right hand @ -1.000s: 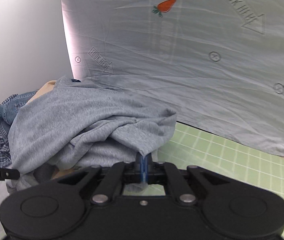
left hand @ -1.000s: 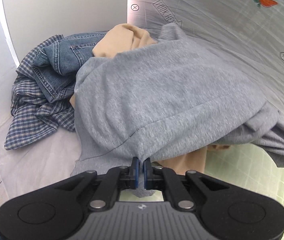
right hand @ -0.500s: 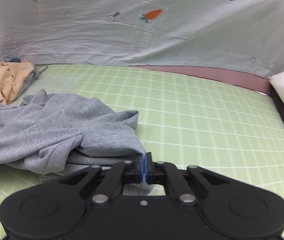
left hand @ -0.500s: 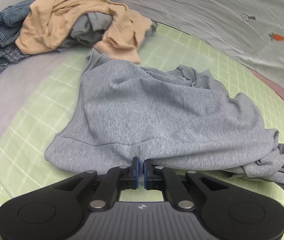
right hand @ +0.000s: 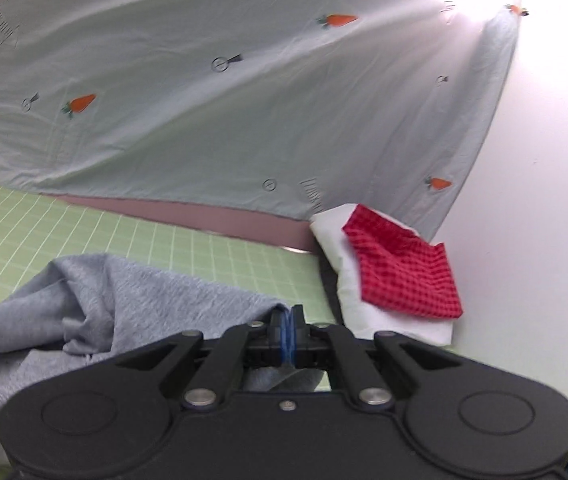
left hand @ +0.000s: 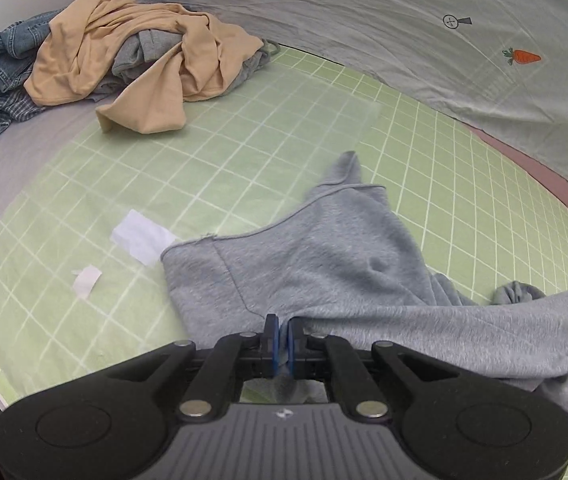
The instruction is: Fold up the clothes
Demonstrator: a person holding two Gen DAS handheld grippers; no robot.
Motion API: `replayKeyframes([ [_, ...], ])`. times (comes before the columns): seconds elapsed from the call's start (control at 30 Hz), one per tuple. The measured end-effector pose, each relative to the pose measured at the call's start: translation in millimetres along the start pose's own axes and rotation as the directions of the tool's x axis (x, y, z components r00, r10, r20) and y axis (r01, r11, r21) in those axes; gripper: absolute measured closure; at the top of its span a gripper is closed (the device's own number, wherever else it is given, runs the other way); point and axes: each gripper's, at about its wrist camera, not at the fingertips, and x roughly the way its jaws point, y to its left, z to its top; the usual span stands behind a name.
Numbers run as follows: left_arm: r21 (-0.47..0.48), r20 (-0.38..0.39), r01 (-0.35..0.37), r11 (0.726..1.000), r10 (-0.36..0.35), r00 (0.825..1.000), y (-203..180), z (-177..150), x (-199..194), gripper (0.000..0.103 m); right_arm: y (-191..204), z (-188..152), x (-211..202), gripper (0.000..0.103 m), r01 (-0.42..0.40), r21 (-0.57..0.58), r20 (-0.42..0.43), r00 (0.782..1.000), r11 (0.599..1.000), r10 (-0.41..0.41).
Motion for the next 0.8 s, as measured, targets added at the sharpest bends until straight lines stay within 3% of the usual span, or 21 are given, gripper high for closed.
replayKeyframes([
  [0.1,-0.011,-0.028,-0.006,1.0,0.006,1.0,2.9,-6.4,4.5,0.098,-6.4,-17.6,18.8,0.098,-0.044,0.051,-0.136,0.989,0.998,0.051],
  [0.17,-0.008,-0.039,0.003,1.0,-0.004,0.999,7.7,-10.5,4.1,0.098,-8.5,-37.9,26.0,0.087,-0.076,0.143,-0.232,0.967,0.987,0.108],
  [0.23,0.003,-0.036,0.005,1.0,-0.005,0.999,10.5,-12.5,2.0,0.097,-10.5,-57.5,21.6,0.066,-0.085,0.271,-0.28,0.946,0.959,0.163],
  [0.33,0.011,-0.03,0.004,1.0,-0.003,1.0,14.5,-12.4,-0.3,0.097,-9.2,-76.1,13.9,0.061,-0.099,0.383,-0.309,0.923,0.919,0.228],
  [0.43,0.026,-0.013,-0.019,0.999,0.02,1.0,18.0,-8.5,-4.1,0.097,0.2,-79.4,10.9,0.057,-0.107,0.37,-0.321,0.917,0.923,0.235],
  [0.5,0.042,0.003,-0.086,0.995,0.086,0.996,22.3,-6.1,-5.7,0.101,4.6,-77.7,9.4,0.055,-0.113,0.38,-0.315,0.918,0.918,0.243],
  [0.57,0.061,0.025,-0.188,0.98,0.187,0.982,32.1,-3.6,-5.4,0.102,9.5,-76.3,8.5,0.052,-0.118,0.381,-0.315,0.916,0.917,0.249],
  [0.77,-0.011,0.016,-0.197,0.98,0.197,0.98,66.3,11.2,-5.6,0.097,21.7,-73.0,13.2,0.046,-0.122,0.392,-0.319,0.912,0.912,0.259],
  [0.8,-0.011,0.023,-0.189,0.982,0.189,0.982,64.4,13.9,-5.6,0.092,23.1,-71.2,15.0,0.045,-0.122,0.391,-0.318,0.912,0.912,0.258],
])
